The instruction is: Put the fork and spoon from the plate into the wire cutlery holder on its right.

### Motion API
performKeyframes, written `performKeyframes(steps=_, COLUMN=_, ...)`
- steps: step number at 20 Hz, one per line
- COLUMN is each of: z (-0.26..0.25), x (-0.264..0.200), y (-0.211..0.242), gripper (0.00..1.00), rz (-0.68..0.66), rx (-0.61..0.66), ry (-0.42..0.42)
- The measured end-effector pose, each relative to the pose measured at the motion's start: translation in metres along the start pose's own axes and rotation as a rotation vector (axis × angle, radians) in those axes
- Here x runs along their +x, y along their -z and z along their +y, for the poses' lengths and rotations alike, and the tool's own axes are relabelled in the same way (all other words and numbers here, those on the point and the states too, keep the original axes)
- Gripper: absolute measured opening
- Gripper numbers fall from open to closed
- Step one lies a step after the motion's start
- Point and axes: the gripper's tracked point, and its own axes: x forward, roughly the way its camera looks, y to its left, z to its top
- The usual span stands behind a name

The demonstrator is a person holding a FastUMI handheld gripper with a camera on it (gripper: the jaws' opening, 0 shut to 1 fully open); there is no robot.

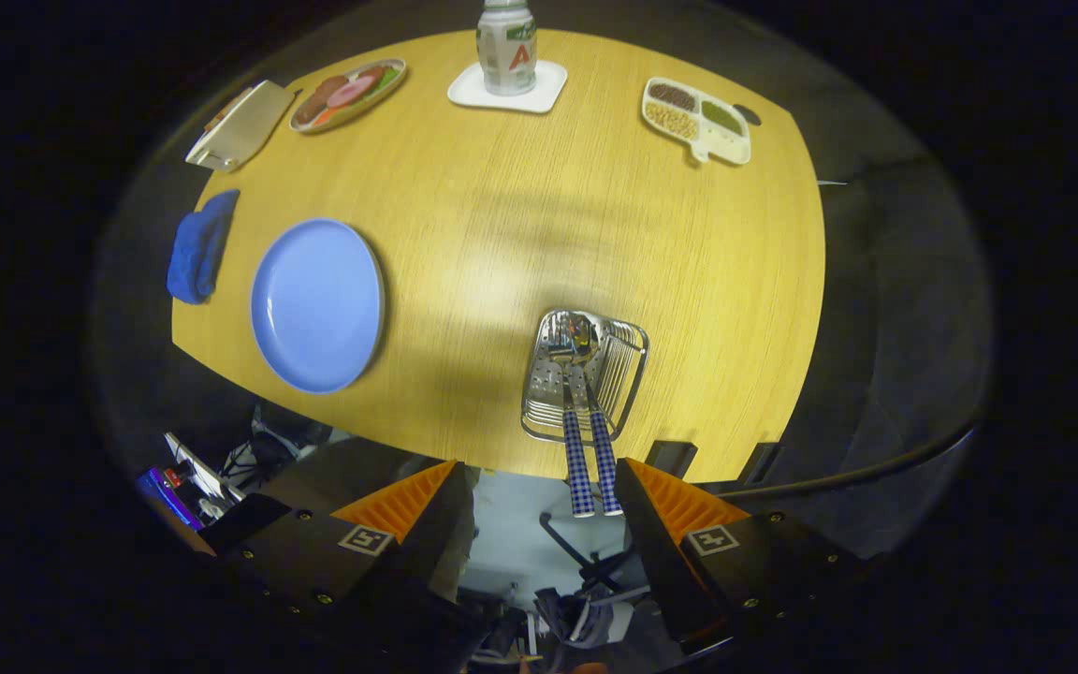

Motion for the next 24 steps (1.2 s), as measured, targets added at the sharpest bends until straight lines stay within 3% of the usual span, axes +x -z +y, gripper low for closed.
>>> performKeyframes(steps=4, z=0.012, x=-0.026, y=0.009, gripper=0.98, rz=-0.348, rx=0.140, ry=0.000)
performKeyframes(steps=7, z=0.022, x=-0.055, y=0.006, gripper=0.98, rz=-0.631, rx=0.163, ry=0.036)
performKeyframes(steps=9, z=0.034, x=-0.081, y=0.001, gripper=0.98, rz=-0.825, rx=0.221, ry=0.011)
performKeyframes(steps=13, z=0.039, x=-0.143, y=-0.008, gripper=0.98, rz=-1.192, rx=0.187, ry=0.175)
performKeyframes(steps=15, z=0.058, x=-0.156, y=-0.013, gripper=0.97, rz=-1.301, rx=0.158, ry=0.231)
performKeyframes(steps=18, z=0.081, x=-0.160, y=-0.018, gripper=0.95, rz=-1.363, rx=0.093, ry=0.225)
performKeyframes(steps=21, z=0.085, x=-0.176, y=-0.025, gripper=0.95, rz=-1.465, rx=0.161, ry=0.177)
performKeyframes(steps=24, z=0.108, x=-0.210, y=-0.042, gripper=0.95, rz=-1.721, rx=0.169, ry=0.103)
